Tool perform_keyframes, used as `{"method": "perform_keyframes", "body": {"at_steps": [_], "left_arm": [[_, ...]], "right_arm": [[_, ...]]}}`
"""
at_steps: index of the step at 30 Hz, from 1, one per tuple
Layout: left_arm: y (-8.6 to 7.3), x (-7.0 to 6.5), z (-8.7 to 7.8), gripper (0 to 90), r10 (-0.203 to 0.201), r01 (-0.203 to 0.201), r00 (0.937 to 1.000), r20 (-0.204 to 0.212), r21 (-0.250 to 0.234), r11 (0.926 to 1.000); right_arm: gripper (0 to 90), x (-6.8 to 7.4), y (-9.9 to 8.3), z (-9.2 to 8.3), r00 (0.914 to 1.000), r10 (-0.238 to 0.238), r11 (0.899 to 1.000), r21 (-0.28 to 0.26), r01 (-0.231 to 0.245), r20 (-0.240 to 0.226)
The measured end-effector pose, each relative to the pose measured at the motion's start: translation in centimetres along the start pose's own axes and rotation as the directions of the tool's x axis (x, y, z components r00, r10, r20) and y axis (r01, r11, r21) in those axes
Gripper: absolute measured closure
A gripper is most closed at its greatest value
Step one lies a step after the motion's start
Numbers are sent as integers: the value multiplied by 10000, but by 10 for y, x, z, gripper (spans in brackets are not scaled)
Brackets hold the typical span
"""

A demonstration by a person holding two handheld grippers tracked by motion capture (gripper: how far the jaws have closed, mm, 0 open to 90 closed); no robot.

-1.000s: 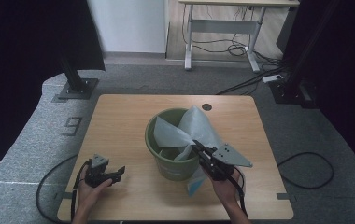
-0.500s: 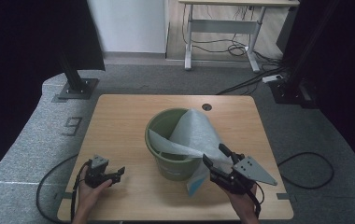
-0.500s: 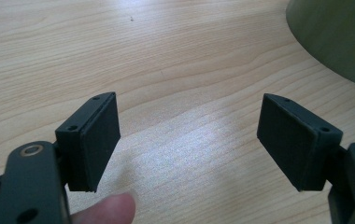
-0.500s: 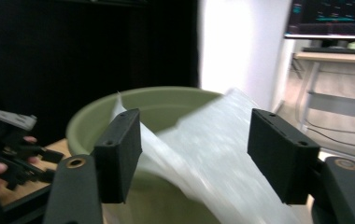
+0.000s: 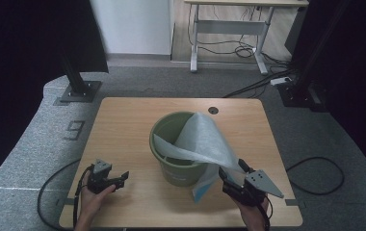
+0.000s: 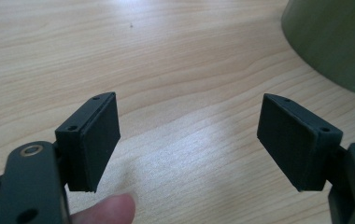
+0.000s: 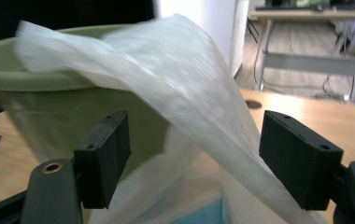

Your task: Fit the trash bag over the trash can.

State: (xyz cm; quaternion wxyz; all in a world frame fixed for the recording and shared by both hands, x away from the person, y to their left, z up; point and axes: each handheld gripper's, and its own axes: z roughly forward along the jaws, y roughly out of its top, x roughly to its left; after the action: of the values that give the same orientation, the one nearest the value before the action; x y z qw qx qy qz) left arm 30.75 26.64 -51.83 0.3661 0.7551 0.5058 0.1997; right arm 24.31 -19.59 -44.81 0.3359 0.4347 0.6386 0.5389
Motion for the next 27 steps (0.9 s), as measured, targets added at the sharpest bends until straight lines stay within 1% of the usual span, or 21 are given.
{"method": "perform_keyframes", "body": {"at_steps": [2,4,6,7,8,9,11,12,14,16,20,23,26,27], "left_arm": [[2,-2,-3,213,-10,11,10000,76,-106,9999],[4,-3,-4,213,-2,4,9999,116,-190,9998],[6,-5,-7,214,56,-53,9999,153,-245,9997],[7,-6,-8,214,78,-72,9998,178,-284,9996],[8,-7,-10,216,106,-99,9997,216,-335,9994],[10,-8,-12,221,175,-167,9996,217,-347,9993],[16,-15,-18,234,635,-631,9979,85,-341,9974],[19,-19,-21,233,818,-812,9965,162,-371,9960],[25,-24,-28,241,1006,-989,9945,307,-532,9937],[30,-30,-35,254,1105,-1065,9924,536,-726,9917],[38,-40,-47,279,1396,-1306,9858,930,-964,9867],[46,-49,-59,298,1665,-1521,9793,1149,-1245,9805],[56,-60,-73,310,1944,-1707,9698,1476,-1588,9724],[57,-62,-75,312,1972,-1719,9683,1532,-1638,9714]], "right_arm": [[256,-3,-5,6,9993,370,9991,222,-369,-13],[301,-3,-11,12,9989,466,9981,399,-464,-28],[438,-4,-14,16,9988,480,9977,479,-478,-16],[550,-6,-16,18,9988,474,9974,544,-464,-160],[612,-7,-17,19,9986,467,9971,608,-452,-229],[711,-9,-17,21,9987,427,9969,672,-407,-283],[819,-13,-16,20,9992,292,9979,594,-276,-267],[865,-16,-13,19,9997,178,9989,441,-169,-190],[885,-19,-5,15,10000,-30,9998,191,31,-57],[886,-23,3,12,9999,-83,10000,51,83,-99],[886,-27,21,7,9987,-232,9996,-171,224,-463],[886,-28,30,6,9971,-420,9989,-245,405,-628],[887,-28,41,5,9955,-641,9974,-361,617,-700],[886,-28,46,6,9949,-675,9970,-418,645,-744]]}}
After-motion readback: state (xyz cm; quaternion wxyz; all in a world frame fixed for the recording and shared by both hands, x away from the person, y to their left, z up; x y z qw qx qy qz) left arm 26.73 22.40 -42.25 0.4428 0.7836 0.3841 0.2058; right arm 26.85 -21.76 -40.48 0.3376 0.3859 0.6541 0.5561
